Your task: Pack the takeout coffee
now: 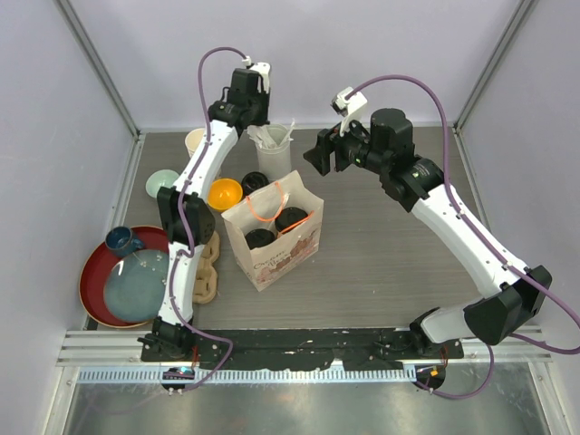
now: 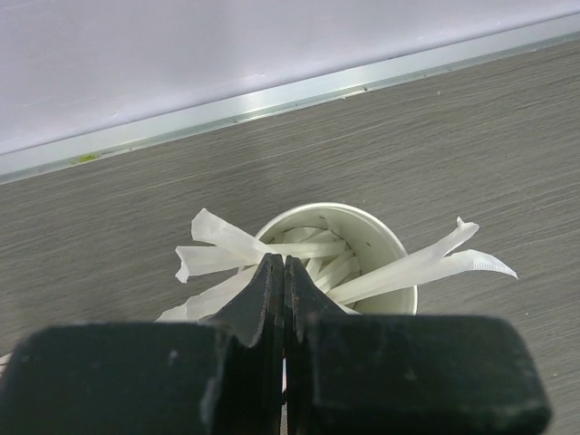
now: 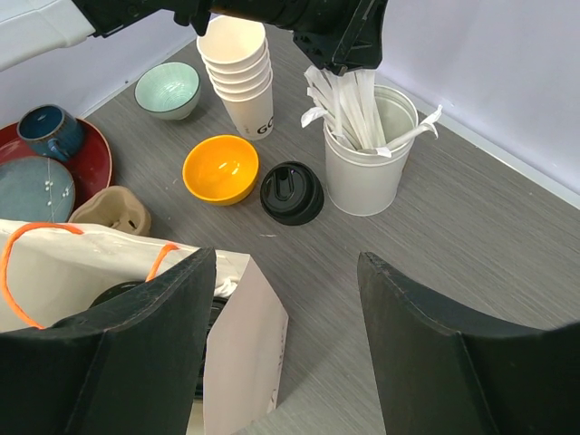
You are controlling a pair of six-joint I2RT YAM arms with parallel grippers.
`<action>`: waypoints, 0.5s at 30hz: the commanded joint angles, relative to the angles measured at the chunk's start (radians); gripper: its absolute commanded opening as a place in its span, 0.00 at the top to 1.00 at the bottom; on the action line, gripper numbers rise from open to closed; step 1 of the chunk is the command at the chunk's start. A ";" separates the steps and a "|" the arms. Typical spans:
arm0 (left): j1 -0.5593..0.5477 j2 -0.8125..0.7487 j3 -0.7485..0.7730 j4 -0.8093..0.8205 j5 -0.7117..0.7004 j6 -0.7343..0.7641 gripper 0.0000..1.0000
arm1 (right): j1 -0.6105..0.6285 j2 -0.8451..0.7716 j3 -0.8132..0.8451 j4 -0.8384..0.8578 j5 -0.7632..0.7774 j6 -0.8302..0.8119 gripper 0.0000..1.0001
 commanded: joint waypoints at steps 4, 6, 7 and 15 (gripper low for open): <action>-0.014 -0.090 0.070 0.026 0.014 0.036 1.00 | -0.005 -0.033 0.012 0.016 0.012 -0.016 0.31; -0.021 -0.118 0.074 0.023 0.023 0.058 1.00 | -0.005 -0.033 0.015 0.010 0.012 -0.019 0.31; -0.023 -0.128 0.074 0.022 0.026 0.062 1.00 | -0.005 -0.033 0.015 0.008 0.012 -0.022 0.31; -0.027 -0.233 0.083 -0.007 0.082 0.121 1.00 | -0.004 -0.050 0.009 0.002 0.003 -0.031 0.32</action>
